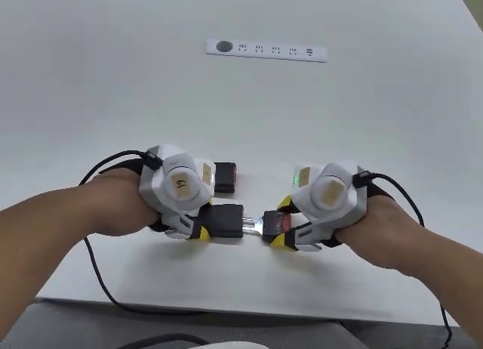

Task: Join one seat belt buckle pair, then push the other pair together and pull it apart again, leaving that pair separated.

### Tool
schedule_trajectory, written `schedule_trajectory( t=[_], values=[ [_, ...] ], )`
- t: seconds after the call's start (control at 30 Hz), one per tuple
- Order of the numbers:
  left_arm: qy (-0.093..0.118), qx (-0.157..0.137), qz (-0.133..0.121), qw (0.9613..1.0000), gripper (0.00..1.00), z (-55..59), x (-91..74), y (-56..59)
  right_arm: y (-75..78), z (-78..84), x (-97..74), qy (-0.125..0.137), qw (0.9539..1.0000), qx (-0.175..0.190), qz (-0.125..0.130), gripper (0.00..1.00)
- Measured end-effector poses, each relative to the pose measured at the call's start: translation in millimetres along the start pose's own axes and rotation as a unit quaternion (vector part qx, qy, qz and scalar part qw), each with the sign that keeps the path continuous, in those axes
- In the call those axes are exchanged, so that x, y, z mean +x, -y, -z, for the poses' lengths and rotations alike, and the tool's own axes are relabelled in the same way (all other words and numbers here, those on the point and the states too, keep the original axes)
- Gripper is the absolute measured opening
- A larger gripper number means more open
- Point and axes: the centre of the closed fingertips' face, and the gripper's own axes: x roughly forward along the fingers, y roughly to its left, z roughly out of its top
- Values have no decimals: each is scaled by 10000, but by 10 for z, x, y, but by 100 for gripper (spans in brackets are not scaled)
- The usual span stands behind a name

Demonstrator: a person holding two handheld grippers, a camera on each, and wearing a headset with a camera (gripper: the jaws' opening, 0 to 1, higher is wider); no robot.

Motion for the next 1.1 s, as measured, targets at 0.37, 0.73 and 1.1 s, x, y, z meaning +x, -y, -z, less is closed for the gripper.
schedule_trajectory(
  t=[0.37,0.73,1.1],
  values=[
    [80,101,128,9998,32,0,6,1,5,-42,12,329,9994,39,-105,32],
    [-11,270,304,9992,31,8,26,-11,10,-84,55,254,9993,-111,-234,31],
    [72,195,283,9994,31,10,17,-10,8,-95,78,236,9994,-117,-234,31]
  ],
)
